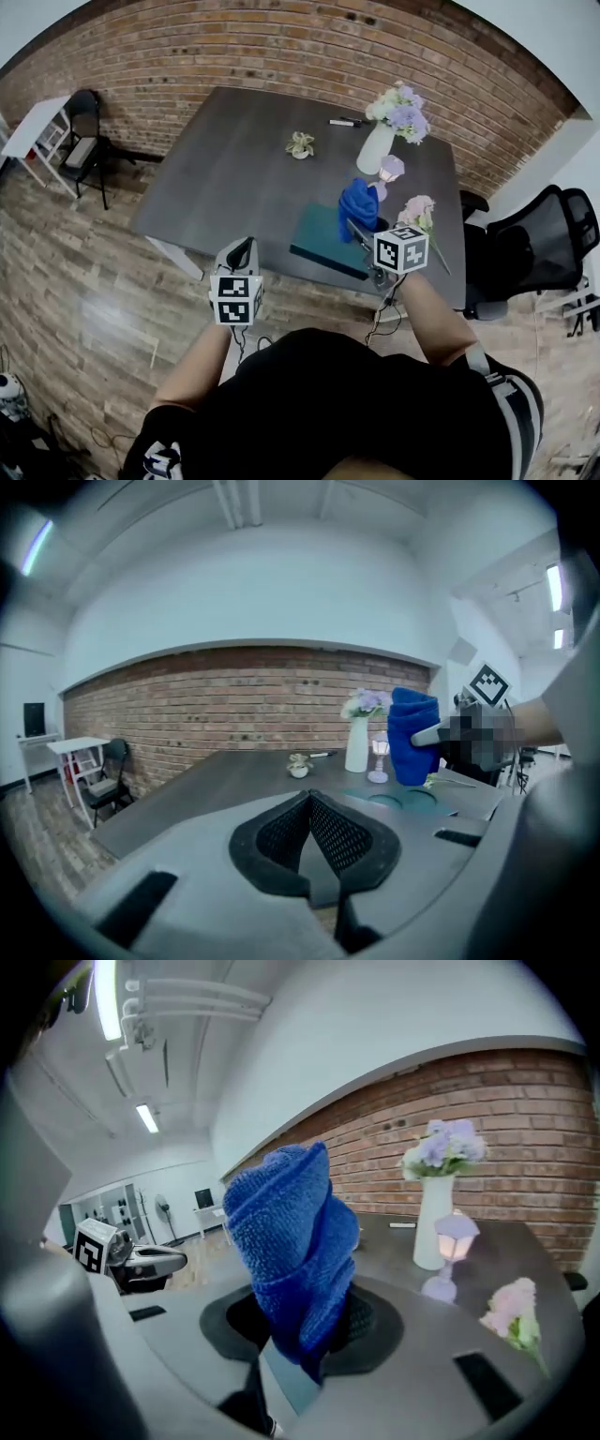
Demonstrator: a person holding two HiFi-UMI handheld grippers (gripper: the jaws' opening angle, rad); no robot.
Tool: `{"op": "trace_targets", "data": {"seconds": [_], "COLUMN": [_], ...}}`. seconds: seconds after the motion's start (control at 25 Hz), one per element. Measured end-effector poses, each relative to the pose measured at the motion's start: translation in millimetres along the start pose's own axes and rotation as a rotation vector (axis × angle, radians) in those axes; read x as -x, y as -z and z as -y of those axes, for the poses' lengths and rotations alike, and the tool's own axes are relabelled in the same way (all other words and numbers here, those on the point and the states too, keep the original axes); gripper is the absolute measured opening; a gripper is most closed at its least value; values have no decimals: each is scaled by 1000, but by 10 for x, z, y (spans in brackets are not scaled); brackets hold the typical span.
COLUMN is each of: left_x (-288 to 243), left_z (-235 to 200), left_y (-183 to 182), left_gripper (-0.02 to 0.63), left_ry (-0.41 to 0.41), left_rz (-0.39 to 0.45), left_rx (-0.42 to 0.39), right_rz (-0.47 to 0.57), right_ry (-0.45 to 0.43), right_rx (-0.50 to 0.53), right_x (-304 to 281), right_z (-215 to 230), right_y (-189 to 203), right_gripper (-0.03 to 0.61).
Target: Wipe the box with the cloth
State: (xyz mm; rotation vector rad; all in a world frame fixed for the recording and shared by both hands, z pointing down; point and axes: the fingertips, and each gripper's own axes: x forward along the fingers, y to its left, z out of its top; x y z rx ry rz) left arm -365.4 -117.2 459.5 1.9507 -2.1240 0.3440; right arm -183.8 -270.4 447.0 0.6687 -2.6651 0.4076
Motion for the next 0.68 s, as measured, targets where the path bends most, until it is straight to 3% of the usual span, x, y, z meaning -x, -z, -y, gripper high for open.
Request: {"op": "trace_targets", "data": {"seconds": [0.24,0.68], "left_x": [-340,-334], "left_z": [992,2151], "left_y": [-154,-24], "left_gripper": [9,9], "left_ry": [136,191], "left_rz": [-2,-44], "left_rx": [-75,-67], "right_rz": [24,18], "right_ry": [121,170], "right_rx": [-44,-40], "right_x": [815,1747], "right_z": [737,1239], "right_y": [173,676], "right_gripper": [112,112]}}
